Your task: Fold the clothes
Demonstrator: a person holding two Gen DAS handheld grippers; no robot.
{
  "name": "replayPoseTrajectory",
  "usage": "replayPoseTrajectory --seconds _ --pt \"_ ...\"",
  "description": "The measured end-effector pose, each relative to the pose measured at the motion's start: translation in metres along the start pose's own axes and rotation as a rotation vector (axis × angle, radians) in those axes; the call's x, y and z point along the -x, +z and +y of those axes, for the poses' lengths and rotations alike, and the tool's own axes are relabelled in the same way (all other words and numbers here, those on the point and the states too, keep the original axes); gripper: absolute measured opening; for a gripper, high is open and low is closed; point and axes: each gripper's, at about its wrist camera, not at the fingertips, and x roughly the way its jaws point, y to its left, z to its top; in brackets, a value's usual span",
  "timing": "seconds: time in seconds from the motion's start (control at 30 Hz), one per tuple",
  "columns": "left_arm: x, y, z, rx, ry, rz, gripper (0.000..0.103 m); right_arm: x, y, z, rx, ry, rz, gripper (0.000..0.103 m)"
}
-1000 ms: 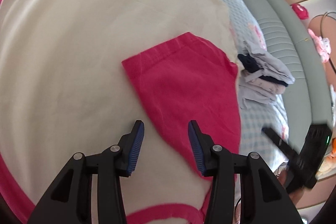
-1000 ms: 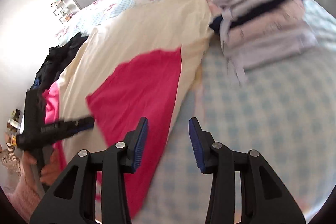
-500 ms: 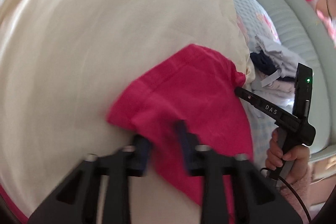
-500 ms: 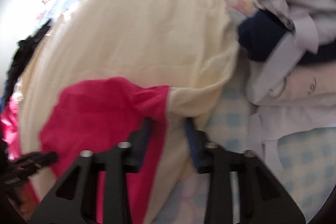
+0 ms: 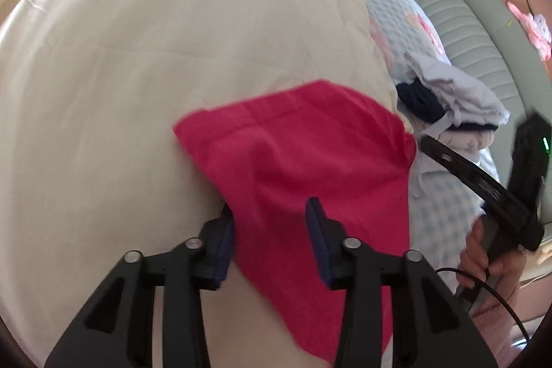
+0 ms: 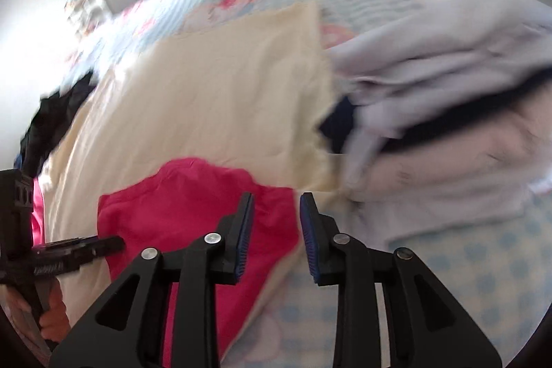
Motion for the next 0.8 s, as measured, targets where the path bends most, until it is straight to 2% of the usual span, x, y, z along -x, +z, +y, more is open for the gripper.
replayPoseTrajectory --seconds 0.07,0.1,0.17,0.23,0.3,0.33,0.4,0.47,0.5,0.53,0.6,0.73,0.8 --pt "-0.004 -0.001 -0.007 -0.03 0.031 -0.012 0.032 -0.03 -0.001 0.008 0.045 -0.046 0.09 0.027" --pt "-0.005 0.001 -0.01 -0.052 0.05 -0.02 0.013 -0.04 -0.001 0.011 0.062 -0.093 0.107 0.024" --pt "-0.009 0.013 -0.012 -0.071 0.088 -0.013 0.009 -0.043 -0.009 0.01 0.081 -0.177 0.106 0.019" --pt "-0.004 0.027 -0.009 -0.065 0.119 -0.034 0.008 -0.034 -0.014 0.002 0.066 -0.287 0.082 0.019" --pt "0.004 0.036 -0.003 -0.051 0.11 -0.054 0.008 -0.022 -0.016 -0.015 0.021 -0.39 0.06 0.02" --pt "0.007 0.039 0.001 -0.037 0.089 -0.053 0.008 -0.016 -0.017 -0.023 -0.01 -0.383 0.052 0.022" --pt "0.01 0.04 0.008 -0.01 0.055 -0.048 0.012 -0.002 -0.018 -0.035 -0.078 -0.239 0.035 0.024" --pt "0.011 0.036 0.014 0.019 0.033 -0.04 0.03 0.01 -0.016 -0.027 -0.074 -0.111 0.004 0.024" --pt "0.011 0.035 0.016 0.029 0.029 -0.05 0.043 0.015 -0.014 -0.019 -0.054 -0.072 -0.012 0.027" --pt "0.01 0.033 0.017 0.039 0.025 -0.061 0.044 0.018 -0.01 -0.008 -0.019 -0.049 -0.032 0.03" --pt "0.011 0.031 0.018 0.053 0.011 -0.07 0.044 0.015 0.0 0.01 0.032 -0.005 -0.048 0.047" --pt "0.016 0.033 0.016 0.051 -0.019 -0.096 0.045 -0.018 0.003 0.027 0.057 0.05 0.017 0.05" --pt "0.013 0.033 0.017 0.039 0.0 -0.08 0.046 -0.025 0.001 0.031 0.074 0.092 0.047 0.05"
